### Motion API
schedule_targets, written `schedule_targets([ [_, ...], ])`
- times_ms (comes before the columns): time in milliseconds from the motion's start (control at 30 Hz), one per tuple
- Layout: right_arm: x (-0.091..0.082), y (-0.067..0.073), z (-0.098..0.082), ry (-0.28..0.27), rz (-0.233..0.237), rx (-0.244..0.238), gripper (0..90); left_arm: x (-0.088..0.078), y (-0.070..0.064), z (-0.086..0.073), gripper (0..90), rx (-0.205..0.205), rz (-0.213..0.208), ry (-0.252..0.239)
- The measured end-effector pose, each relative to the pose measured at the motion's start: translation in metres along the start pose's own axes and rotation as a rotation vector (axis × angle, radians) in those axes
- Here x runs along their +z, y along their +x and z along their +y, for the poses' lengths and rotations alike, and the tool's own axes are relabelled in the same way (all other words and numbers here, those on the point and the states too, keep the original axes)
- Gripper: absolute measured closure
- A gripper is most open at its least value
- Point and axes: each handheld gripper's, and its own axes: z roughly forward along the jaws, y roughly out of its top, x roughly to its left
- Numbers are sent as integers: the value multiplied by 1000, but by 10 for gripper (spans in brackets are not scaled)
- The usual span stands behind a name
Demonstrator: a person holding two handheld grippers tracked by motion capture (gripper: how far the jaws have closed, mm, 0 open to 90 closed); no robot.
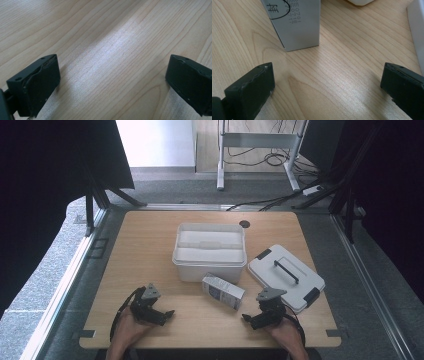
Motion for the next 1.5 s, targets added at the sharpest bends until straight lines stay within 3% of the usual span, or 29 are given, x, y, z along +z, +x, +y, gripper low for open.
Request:
schedule_targets([
  [767,0,1,0,1,-6,6,0,1,1,2,0,6,-7,-1],
  [1033,-1,1,4,40,-1,8,0,1,1,2,0,6,-8,-1],
  [1167,-4,1,10,46,10,14,4,1,1,2,0,6,-7,-1],
  [1367,-14,2,29,48,31,-16,22,1,1,2,0,6,-7,-1],
  [1500,-18,5,53,99,80,-48,22,1,1,2,0,6,-7,-1],
])
